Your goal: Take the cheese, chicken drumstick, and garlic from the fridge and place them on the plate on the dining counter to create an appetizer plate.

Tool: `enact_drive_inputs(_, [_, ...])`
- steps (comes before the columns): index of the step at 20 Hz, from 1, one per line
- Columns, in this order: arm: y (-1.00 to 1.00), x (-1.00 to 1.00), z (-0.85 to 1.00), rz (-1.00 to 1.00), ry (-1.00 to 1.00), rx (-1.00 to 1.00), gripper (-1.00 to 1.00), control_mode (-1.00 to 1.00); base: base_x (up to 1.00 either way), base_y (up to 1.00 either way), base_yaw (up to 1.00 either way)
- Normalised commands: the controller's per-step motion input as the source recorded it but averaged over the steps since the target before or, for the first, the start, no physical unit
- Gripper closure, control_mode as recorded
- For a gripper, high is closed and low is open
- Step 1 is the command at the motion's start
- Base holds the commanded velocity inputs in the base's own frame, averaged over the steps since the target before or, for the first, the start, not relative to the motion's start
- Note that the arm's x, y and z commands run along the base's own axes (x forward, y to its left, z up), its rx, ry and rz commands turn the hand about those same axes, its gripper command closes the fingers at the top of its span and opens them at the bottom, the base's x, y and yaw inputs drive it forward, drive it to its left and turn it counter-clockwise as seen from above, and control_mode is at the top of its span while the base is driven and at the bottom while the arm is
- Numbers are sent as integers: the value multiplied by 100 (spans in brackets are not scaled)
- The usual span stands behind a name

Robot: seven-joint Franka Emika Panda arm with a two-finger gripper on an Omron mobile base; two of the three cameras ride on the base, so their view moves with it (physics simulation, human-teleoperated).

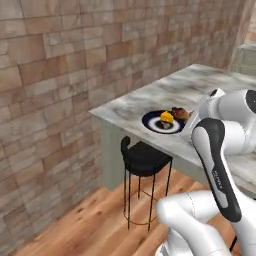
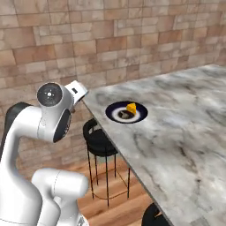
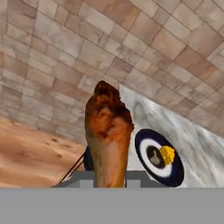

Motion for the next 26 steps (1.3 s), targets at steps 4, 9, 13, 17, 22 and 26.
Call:
enact_drive_inputs(4, [0, 0, 0, 0, 0, 0, 100, 100, 82, 45, -63])
enact_drive_inputs(9, [0, 0, 0, 0, 0, 0, 100, 100, 66, 30, -70])
enact_drive_inputs(13, [0, 0, 0, 0, 0, 0, 100, 100, 59, 32, -70])
enact_drive_inputs(17, [0, 0, 0, 0, 0, 0, 100, 100, 56, 46, -69])
enact_drive_inputs(22, [0, 0, 0, 0, 0, 0, 100, 100, 60, 75, -64])
enact_drive_inputs(26, [0, 0, 0, 0, 0, 0, 100, 100, 44, 79, -48])
